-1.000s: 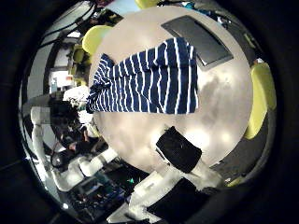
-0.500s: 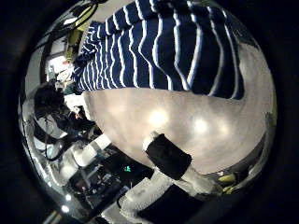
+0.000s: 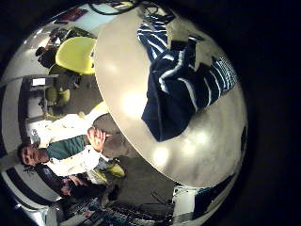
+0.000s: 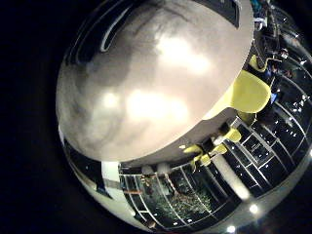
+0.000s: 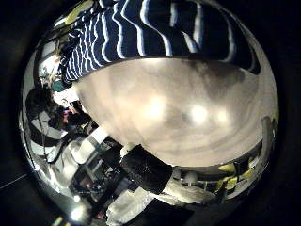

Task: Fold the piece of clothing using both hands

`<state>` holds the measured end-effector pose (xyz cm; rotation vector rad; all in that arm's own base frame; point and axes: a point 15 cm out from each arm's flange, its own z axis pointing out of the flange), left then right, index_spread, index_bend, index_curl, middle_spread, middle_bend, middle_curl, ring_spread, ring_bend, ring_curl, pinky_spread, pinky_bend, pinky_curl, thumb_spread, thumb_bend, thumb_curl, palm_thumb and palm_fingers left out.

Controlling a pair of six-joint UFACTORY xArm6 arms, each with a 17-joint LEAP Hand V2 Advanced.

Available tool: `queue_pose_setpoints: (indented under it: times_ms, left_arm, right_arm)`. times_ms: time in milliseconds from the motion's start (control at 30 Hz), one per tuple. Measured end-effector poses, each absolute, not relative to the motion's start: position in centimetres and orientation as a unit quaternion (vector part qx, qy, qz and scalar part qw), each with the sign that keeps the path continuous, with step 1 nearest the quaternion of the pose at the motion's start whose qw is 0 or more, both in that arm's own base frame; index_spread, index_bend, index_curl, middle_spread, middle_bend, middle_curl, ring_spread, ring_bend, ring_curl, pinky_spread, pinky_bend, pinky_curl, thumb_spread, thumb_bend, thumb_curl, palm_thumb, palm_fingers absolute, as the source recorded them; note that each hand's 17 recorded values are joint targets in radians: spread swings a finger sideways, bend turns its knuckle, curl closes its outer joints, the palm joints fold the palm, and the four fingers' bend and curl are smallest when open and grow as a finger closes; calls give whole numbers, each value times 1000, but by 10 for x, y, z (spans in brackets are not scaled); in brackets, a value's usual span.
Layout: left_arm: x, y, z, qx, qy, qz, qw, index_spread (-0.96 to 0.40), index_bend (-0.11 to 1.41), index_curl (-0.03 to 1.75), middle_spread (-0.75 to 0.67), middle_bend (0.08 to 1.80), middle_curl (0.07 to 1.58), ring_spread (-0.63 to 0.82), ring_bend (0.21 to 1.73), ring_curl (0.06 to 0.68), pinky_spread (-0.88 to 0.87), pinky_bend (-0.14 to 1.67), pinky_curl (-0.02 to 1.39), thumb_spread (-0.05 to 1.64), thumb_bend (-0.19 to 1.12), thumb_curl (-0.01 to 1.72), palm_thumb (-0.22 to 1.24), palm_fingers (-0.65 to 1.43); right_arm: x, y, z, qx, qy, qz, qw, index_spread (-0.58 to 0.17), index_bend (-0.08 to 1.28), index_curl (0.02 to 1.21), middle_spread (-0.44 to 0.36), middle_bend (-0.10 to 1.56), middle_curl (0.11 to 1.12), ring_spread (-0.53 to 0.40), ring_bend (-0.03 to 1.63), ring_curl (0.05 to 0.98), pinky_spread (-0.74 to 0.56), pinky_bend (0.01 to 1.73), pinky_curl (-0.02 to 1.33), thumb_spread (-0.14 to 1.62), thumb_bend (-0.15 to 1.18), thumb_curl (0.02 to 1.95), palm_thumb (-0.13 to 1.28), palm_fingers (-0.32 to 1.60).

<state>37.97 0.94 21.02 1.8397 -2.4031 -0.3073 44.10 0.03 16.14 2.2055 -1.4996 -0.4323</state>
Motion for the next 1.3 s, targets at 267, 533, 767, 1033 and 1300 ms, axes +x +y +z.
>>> queue_pose_setpoints:
  times_ms: [267, 533, 767, 1033, 1300]
  left_arm:
    - [385, 12, 215, 604, -790, -99, 43, -31, 180, 422, 64, 196, 420, 26, 747, 272, 90, 356, 457, 1208, -18, 329, 460, 266]
    - [384, 13, 220, 601, -792, -99, 41, -43, 171, 411, 39, 196, 419, 13, 746, 266, 78, 368, 454, 1216, -19, 321, 440, 270]
    - [379, 15, 222, 599, -793, -98, 42, -47, 175, 402, 32, 197, 418, 7, 749, 263, 70, 373, 452, 1214, -19, 316, 419, 269]
    - [377, 17, 219, 598, -794, -101, 46, -50, 175, 396, 25, 197, 420, -4, 750, 259, 67, 376, 447, 1217, -17, 315, 410, 273]
    - [376, 20, 219, 598, -794, -100, 47, -57, 175, 392, 24, 198, 419, -7, 750, 257, 66, 376, 443, 1218, -17, 312, 395, 275]
  right_arm:
    - [388, -39, 176, 782, -546, -162, 252, -368, 216, 409, -98, 395, 396, 25, 245, 231, 330, 156, 205, 1275, -15, 268, 189, 355]
    - [355, -59, 197, 782, -550, -155, 248, -365, 213, 413, -91, 410, 397, 14, 246, 236, 329, 167, 189, 1280, -14, 267, 189, 360]
    - [373, -85, 213, 785, -578, -116, 190, -377, 130, 376, -72, 287, 364, 8, 351, 266, 341, 232, 216, 1289, -1, 280, 262, 316]
    - [402, -70, 201, 794, -585, -90, 140, -387, 129, 295, -65, 172, 318, 68, 361, 274, 337, 411, 288, 1205, -10, 323, 392, 67]
    - [418, -29, 153, 810, -556, -99, 155, -400, 147, 265, -48, 189, 315, 108, 365, 268, 321, 436, 302, 1117, -26, 327, 421, 14]
